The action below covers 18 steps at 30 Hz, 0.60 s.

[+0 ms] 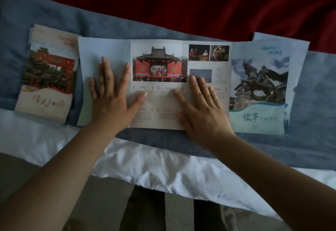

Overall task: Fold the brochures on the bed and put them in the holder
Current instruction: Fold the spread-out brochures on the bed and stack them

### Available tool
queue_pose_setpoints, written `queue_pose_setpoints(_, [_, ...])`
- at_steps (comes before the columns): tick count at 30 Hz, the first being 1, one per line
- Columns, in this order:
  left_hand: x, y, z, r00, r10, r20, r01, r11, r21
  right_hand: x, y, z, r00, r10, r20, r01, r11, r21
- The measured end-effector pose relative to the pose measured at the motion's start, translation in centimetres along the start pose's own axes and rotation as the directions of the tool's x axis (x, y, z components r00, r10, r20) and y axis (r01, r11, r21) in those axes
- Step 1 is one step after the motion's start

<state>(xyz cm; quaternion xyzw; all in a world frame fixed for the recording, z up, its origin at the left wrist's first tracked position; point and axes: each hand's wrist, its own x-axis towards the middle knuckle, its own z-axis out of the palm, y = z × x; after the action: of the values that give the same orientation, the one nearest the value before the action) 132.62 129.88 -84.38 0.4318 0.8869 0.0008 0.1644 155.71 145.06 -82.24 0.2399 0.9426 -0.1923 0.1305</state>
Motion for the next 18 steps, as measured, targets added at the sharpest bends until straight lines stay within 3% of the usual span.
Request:
queue_pose_setpoints(6, [-0.1,-0.3,-0.2,1.000,0.026,-0.014,-0.026,1.000,-0.005,0.7,2.9,-0.8,0.973,0.214,-0.083,-0.225,0.962,-0.154])
queue_pose_setpoints(10, [-0.6,0.2,-0.7,0.994,-0.097,-0.041,0.096,0.995,-0.021,0.8,5.9,-1.3,0.964,0.218,-0.151,-0.243,0.954,-0.177])
queue_pose_setpoints(14, [-0.9,0.6,-1.6,0.988,-0.140,-0.058,0.119,0.955,-0.272,0.6,6.7,-0.4,0.965,0.168,-0.200,-0.195,0.973,-0.124])
queue_pose_setpoints(18, [-1.5,1.2,-2.6,0.987,-0.149,-0.054,0.094,0.826,-0.556,1.0,6.9,0.2,0.959,0.170,-0.226,-0.201,0.972,-0.120])
